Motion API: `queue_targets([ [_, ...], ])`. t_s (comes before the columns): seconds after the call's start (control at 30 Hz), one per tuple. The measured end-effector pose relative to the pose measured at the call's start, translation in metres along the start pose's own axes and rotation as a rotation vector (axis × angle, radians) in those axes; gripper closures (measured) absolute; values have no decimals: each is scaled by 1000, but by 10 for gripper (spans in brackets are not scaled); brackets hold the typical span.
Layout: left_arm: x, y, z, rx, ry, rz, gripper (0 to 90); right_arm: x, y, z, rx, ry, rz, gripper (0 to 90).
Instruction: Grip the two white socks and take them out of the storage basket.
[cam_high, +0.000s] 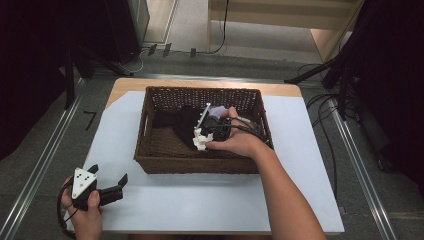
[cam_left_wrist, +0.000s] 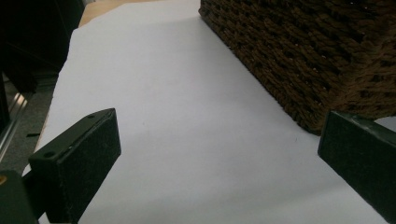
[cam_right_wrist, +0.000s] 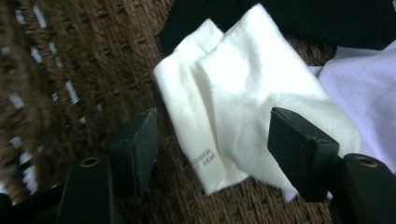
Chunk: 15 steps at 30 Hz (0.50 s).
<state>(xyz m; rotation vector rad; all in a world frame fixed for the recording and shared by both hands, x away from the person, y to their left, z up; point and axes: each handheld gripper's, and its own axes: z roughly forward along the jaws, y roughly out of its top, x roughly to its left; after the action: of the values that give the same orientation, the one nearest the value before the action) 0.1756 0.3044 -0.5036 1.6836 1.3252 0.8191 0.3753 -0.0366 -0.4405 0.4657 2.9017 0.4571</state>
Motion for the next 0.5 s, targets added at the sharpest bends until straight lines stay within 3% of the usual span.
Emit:
queue_targets([
  [0.3, -1, 0, 1, 1, 5, 3, 1, -3, 6, 27, 69, -14, 19, 278],
  [0.4, -1, 0, 1, 0, 1, 3, 1, -5, 7, 34, 94, -29, 20, 322],
  [0.5, 0, 0, 1, -1, 1, 4, 1, -7, 8, 34, 100, -32, 24, 432],
])
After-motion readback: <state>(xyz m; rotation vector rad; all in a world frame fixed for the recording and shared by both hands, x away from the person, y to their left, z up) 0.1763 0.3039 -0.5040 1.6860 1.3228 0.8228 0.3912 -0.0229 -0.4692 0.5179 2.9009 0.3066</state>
